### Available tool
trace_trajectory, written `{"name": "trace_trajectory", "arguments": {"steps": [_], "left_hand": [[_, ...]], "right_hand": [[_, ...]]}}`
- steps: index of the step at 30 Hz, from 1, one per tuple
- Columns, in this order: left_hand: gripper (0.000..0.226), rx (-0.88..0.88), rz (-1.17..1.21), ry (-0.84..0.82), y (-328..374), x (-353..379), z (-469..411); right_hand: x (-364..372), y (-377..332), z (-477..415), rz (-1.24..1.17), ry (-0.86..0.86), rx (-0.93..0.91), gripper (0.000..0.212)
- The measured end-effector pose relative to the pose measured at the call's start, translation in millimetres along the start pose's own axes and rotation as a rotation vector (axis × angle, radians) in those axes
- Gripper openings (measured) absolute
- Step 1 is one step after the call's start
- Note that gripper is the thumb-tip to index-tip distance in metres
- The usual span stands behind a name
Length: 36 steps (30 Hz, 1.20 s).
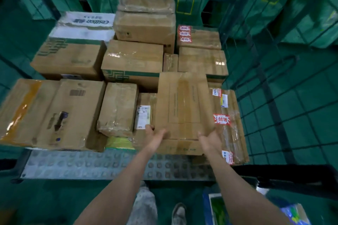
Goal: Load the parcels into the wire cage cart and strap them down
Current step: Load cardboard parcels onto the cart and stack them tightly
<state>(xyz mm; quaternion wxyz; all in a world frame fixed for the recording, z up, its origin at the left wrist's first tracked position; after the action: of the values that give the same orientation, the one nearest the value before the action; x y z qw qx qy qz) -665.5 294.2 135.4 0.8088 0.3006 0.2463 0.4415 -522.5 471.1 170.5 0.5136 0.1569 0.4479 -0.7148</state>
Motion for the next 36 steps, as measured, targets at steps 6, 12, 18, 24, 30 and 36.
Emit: {"name": "trace_trajectory", "arguments": {"steps": [6, 12, 18, 24, 30, 36], "left_hand": [[0.072, -0.069, -0.093, -0.105, -5.0, 20.4, -23.4], [0.058, -0.049, -0.101, -0.154, -1.6, 30.1, -29.5], [0.038, -0.108, -0.056, -0.177, -8.3, 24.8, -42.9], [0.012, -0.037, -0.004, -0.010, -27.3, -15.5, -73.7], [0.020, -0.184, -0.090, 0.059, -81.3, -68.6, -112.2], [0.038, -0.317, -0.189, 0.016, -117.0, -89.6, -158.6]], "right_hand": [[22.2, 22.5, -12.4, 0.042, 0.048, 0.043, 0.063], [22.2, 24.3, -23.1, -0.095, 0.061, 0.123, 0.083], [21.6, -14.6, -13.4, 0.366, 0.130, -0.038, 0.067], [107.7, -129.1, 33.5, 0.555, -0.089, -0.777, 0.066], [229.0, -117.0, 40.8, 0.186, -0.490, -0.533, 0.060], [286.0, -55.3, -18.7, 0.328, -0.435, -0.435, 0.057]]}}
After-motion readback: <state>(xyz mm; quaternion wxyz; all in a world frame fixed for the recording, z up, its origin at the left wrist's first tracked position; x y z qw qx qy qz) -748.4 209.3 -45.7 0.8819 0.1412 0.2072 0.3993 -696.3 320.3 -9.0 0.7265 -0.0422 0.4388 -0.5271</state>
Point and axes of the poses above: each hand's wrist, its own z-axis away from the middle knuckle, its own x-axis out of the palm, y = z × x, the point moved 8 cm from there along -z, towards the middle knuckle, and after that the axes turned 5 degrees about z, right-handed, at the moved point
